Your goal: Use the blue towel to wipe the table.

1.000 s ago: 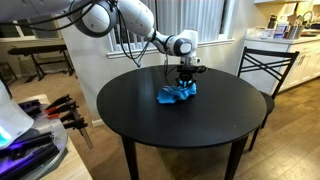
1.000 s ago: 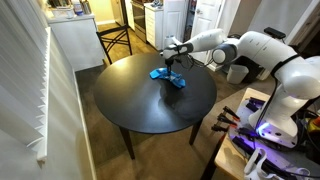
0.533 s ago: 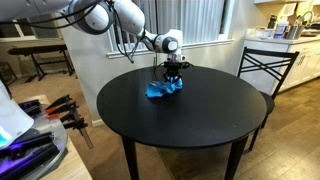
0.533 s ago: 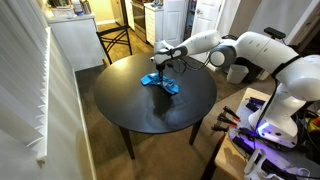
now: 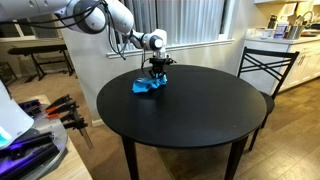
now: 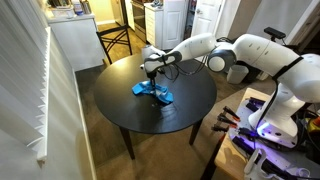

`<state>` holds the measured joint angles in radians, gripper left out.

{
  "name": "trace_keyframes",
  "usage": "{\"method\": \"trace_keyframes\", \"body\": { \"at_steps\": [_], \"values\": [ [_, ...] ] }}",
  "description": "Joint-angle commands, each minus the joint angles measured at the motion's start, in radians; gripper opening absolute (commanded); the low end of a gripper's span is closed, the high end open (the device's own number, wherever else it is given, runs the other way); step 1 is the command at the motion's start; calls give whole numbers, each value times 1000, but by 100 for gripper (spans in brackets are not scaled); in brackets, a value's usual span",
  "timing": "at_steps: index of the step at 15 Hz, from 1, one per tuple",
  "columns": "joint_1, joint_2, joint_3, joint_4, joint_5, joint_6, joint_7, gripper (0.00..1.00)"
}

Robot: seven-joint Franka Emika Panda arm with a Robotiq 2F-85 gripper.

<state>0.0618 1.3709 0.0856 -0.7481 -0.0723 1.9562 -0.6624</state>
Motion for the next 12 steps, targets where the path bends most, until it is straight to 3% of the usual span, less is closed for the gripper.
{"method": "trace_keyframes", "body": {
  "at_steps": [1,8,12],
  "values": [
    [52,25,48,-59,27,-75,7,5],
    [127,53,94,-63,8,-150,-24,5],
    [55,53,62,-56,32,-44,27,5]
  ]
}}
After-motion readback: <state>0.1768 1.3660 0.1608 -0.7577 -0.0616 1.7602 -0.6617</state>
